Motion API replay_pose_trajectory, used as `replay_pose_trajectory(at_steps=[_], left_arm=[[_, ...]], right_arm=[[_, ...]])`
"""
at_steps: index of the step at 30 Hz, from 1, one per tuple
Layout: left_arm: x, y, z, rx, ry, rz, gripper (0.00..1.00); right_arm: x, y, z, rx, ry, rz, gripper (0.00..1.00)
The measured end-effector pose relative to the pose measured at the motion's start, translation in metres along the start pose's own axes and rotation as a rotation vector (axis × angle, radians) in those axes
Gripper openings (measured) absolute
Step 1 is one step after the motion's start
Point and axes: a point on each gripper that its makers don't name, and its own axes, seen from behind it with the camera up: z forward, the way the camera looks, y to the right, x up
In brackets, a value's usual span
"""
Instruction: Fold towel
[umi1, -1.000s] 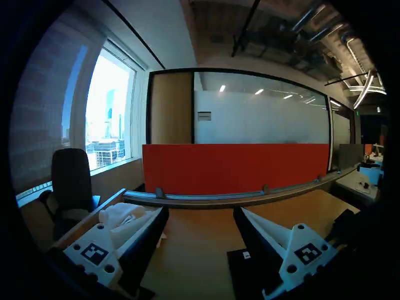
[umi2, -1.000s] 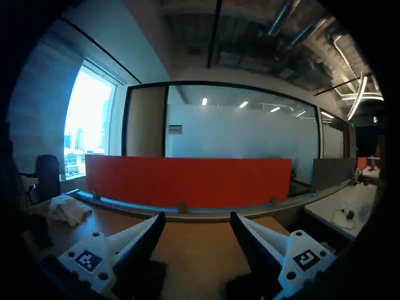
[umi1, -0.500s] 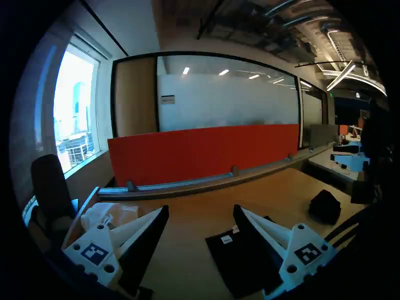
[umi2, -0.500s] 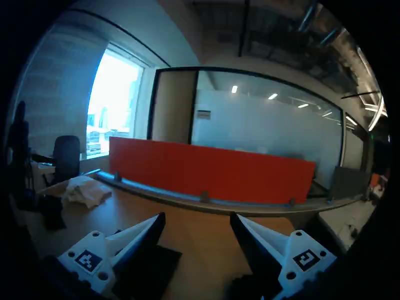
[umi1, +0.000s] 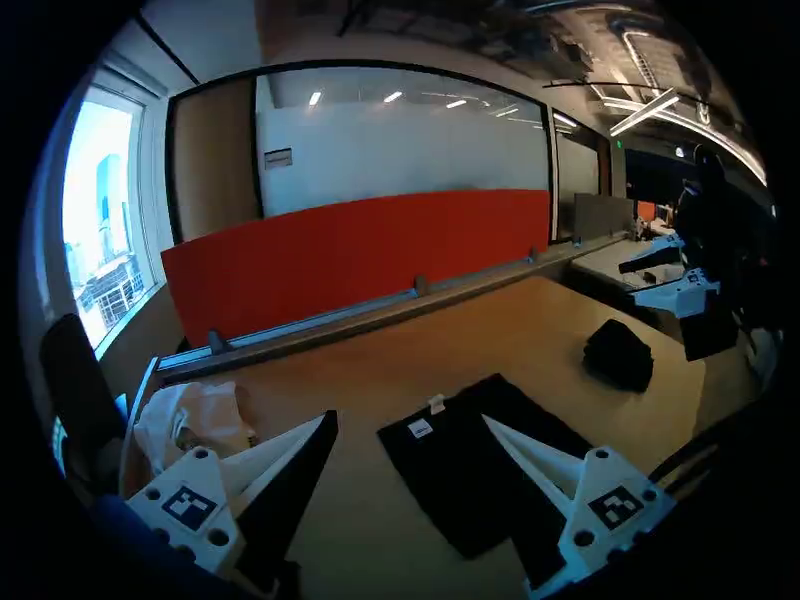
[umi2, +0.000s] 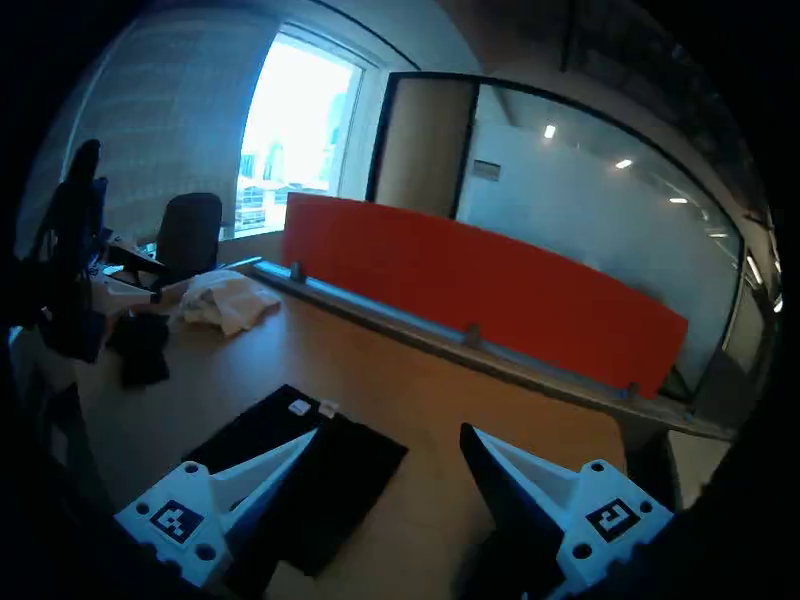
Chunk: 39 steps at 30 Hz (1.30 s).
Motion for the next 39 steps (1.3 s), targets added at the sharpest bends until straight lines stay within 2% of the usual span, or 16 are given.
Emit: replay_pose_trajectory(at_steps=[11, 19, 24, 32, 39], left_arm=[[-0.043, 0.016, 0.017, -0.039, -0.070, 0.003, 0.96], [-0.074, 0.028, 0.022, -0.080, -0.139, 0.035, 0.96], [-0.103, 0.036, 0.028, -0.093, -0.184, 0.054, 0.96], [-0.157, 0.050, 0.038, -0.121, -0.263, 0.045, 0.96], [-0.204, 0.063, 0.047, -0.152, -0.333, 0.042, 0.96]], right_arm=[[-0.041, -0.019, 0.014, 0.061, -0.082, -0.024, 1.00], [-0.067, -0.028, 0.020, 0.088, -0.134, -0.027, 1.00], [-0.096, -0.036, 0.026, 0.102, -0.164, -0.020, 1.00], [-0.145, -0.050, 0.036, 0.125, -0.214, -0.010, 1.00], [-0.181, -0.065, 0.044, 0.151, -0.258, -0.029, 1.00]])
